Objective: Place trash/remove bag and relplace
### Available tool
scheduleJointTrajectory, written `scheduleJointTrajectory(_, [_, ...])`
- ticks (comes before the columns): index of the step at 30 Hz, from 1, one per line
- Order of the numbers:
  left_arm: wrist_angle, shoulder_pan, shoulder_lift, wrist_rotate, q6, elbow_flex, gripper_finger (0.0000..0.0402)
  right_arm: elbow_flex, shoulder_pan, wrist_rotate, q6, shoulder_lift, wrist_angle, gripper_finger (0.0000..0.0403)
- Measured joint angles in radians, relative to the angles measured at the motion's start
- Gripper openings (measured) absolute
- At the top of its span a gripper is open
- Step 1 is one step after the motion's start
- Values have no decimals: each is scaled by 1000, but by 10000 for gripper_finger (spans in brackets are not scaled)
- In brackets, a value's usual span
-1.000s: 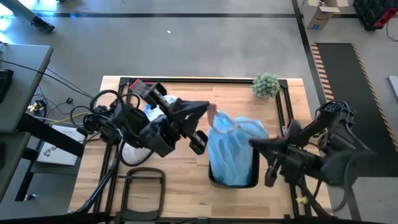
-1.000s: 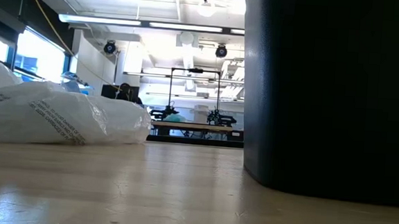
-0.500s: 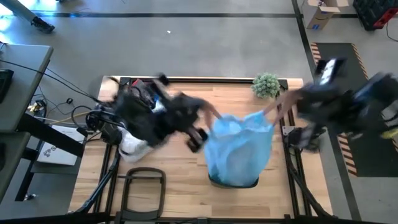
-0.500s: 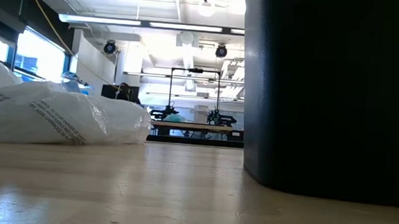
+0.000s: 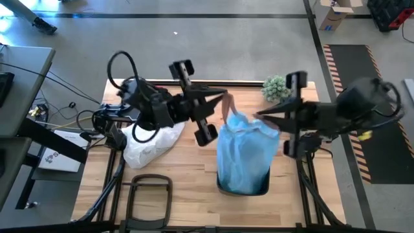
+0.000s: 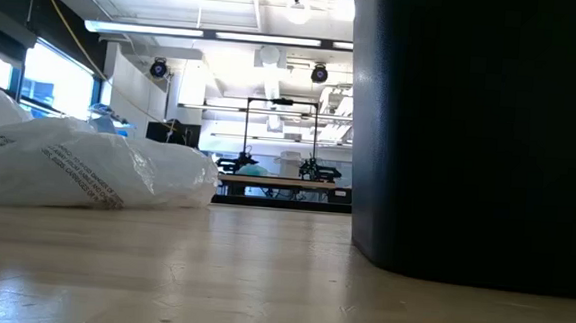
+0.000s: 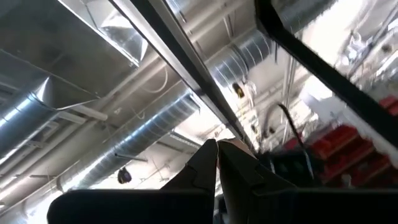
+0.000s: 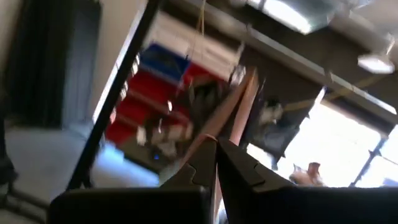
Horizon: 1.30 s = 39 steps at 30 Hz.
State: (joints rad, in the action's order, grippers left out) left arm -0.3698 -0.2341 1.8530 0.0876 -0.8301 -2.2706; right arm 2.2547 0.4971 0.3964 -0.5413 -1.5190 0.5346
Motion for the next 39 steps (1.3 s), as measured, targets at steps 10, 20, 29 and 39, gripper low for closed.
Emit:
scheduleJointTrajectory(10, [62, 7, -1, -8, 61, 0, 0, -98, -31, 101, 53, -3, -30, 0])
scheduleJointTrajectory(20, [193, 13, 11, -8, 121, 0, 0, -98, -119, -116, 227, -33, -20, 69])
scheduleJointTrajectory(29, [280, 8, 10, -7, 139, 0, 0, -98, -138, -242, 249, -52, 5, 144])
scheduleJointTrajectory(39, [401, 9, 6, -61, 228, -3, 0, -99, -137, -204, 225, -54, -6, 136])
